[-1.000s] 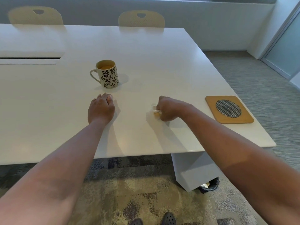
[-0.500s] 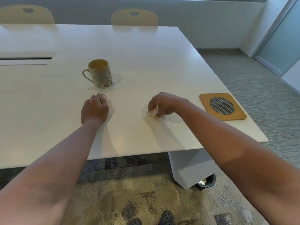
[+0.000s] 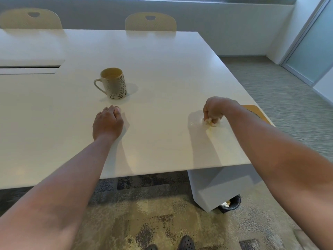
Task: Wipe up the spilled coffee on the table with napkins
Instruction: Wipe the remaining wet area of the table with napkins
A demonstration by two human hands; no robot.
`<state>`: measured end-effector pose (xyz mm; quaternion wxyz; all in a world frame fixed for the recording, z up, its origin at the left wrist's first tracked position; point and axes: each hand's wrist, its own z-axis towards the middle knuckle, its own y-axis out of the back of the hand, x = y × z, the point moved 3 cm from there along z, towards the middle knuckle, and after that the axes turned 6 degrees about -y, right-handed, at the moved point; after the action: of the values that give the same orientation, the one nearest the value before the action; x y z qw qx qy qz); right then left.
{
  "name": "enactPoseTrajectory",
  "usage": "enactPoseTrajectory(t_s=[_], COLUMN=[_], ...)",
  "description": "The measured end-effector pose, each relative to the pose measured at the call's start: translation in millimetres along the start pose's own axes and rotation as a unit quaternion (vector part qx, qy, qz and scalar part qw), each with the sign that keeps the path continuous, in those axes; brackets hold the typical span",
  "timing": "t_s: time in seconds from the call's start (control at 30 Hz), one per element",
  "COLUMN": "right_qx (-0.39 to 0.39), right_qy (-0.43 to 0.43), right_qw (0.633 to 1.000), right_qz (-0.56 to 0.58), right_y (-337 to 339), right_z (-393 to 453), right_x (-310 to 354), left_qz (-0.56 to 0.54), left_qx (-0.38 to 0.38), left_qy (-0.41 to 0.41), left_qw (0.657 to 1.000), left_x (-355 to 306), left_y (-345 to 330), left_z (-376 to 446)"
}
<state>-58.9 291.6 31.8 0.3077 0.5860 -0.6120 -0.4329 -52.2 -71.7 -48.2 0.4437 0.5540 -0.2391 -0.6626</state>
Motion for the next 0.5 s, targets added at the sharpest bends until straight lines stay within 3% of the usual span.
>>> enactPoseTrajectory(t_s=[0.23,0.37,0.5], right_qx=[0.148,0.154,0.213], right_qy=[0.005,0.039,0.058], right_qw=[0.983,0.979,0.973], right_qz=[-0.107,-0.13,-0.065], right_y=[-9,-15,-27], right_z=[-32,-48,-58], right_x=[25,51,80], left_qz=[-0.001,-0.001,-0.006], left_qx=[0.002,0.006,0.006], left_qy=[0.002,0.008,0.01], left_qw=[1.0,1.0,1.0], left_x=[-1,-2,-3], left_y=[-1,0,1], left_z=[-1,-1,-1])
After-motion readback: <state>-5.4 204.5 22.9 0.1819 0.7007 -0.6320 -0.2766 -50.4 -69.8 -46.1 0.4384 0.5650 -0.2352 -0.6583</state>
